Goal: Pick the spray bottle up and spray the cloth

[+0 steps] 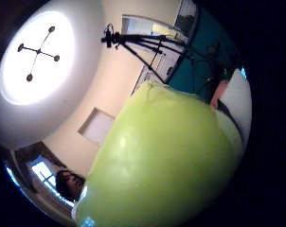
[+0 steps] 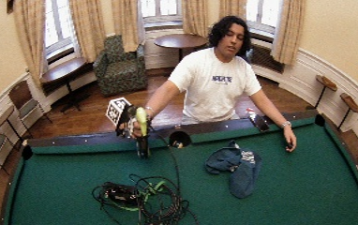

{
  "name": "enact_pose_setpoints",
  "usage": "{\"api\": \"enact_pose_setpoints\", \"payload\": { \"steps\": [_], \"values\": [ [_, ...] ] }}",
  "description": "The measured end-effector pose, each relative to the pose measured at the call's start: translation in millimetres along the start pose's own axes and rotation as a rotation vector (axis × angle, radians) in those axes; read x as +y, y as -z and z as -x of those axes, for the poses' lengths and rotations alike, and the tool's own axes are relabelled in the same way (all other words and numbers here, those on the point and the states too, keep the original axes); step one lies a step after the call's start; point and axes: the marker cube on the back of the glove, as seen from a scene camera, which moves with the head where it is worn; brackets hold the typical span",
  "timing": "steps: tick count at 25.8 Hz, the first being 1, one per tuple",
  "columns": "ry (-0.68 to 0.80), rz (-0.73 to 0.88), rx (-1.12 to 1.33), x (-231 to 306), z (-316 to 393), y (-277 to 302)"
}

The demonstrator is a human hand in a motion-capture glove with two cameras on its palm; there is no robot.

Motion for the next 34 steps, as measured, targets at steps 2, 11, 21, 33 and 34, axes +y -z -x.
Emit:
{"api": "enact_pose_setpoints", "payload": {
  "steps": [2,11,21,33,34],
  "values": [
    [0.049,0.079,0.026,-1,24,-4],
    [0.190,0.411,0.409,-20,101,-44],
    [0.430,0.750,0.874,2,145,-178],
    [0.678,1.098,1.262,70,150,-316],
    [0.687,1.119,1.283,75,148,-324]
  ]
}}
